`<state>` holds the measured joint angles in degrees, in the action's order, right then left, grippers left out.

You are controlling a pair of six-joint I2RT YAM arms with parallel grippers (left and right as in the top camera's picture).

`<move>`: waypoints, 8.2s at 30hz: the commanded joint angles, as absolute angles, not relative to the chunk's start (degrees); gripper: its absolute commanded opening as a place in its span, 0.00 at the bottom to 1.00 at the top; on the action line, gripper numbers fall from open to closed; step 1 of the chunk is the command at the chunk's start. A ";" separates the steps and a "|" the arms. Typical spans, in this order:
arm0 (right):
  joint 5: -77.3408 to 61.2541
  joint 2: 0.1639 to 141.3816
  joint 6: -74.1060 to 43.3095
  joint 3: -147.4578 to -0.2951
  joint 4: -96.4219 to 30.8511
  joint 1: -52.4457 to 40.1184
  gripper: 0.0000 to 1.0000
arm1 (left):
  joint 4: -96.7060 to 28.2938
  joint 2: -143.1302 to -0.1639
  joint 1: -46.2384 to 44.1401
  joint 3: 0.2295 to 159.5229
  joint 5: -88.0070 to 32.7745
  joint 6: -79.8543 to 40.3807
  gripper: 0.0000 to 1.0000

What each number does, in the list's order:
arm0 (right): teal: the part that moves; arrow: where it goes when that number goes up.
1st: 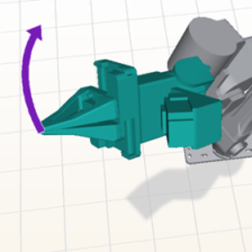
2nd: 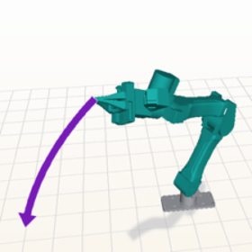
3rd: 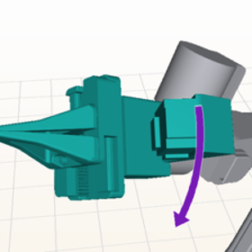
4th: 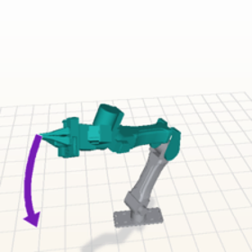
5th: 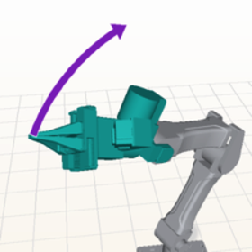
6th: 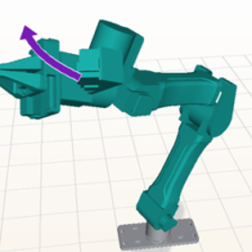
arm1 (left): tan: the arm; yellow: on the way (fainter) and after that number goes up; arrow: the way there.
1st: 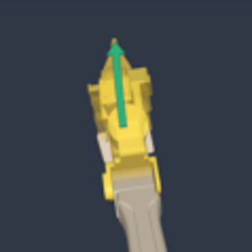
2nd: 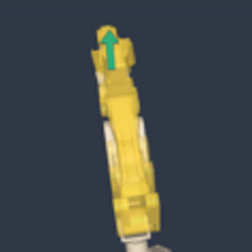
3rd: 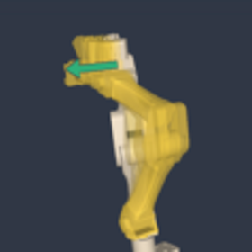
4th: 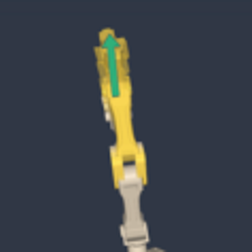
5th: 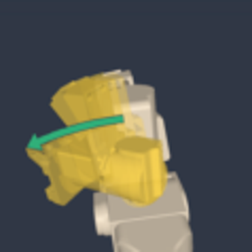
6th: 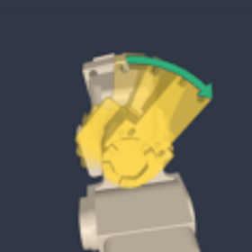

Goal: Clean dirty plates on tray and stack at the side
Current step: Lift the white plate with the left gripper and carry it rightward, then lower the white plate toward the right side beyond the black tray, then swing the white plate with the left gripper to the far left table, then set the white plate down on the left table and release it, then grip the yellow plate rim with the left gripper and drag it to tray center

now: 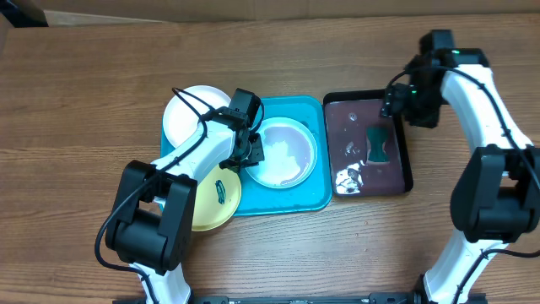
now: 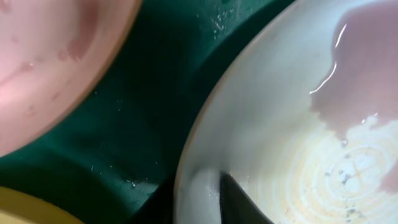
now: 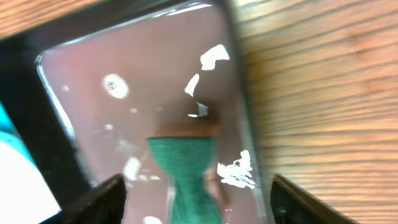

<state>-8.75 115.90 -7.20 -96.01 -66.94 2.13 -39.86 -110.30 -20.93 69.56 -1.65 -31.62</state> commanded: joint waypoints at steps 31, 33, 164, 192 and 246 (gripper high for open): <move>-5.41 114.21 -7.51 -97.21 -64.77 13.96 1.00 | -47.09 -111.48 -27.57 100.97 9.98 -20.49 0.04; -5.41 114.21 -7.51 -97.21 -64.77 13.96 1.00 | -45.47 -111.48 -30.22 100.99 14.24 -20.05 0.04; -5.41 114.21 -7.51 -97.21 -64.77 13.96 1.00 | -47.99 -112.18 34.57 93.47 6.83 -22.48 0.04; -5.41 114.21 -7.51 -97.21 -64.77 13.96 1.00 | -54.02 -108.18 30.52 93.43 -15.99 -18.46 0.59; -5.41 114.21 -7.51 -97.21 -64.77 13.96 1.00 | -65.25 -105.08 9.34 66.87 3.25 -21.45 0.23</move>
<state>-5.69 115.90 -7.46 -96.01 -65.10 14.11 -65.49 -105.84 9.41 67.68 4.43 -21.10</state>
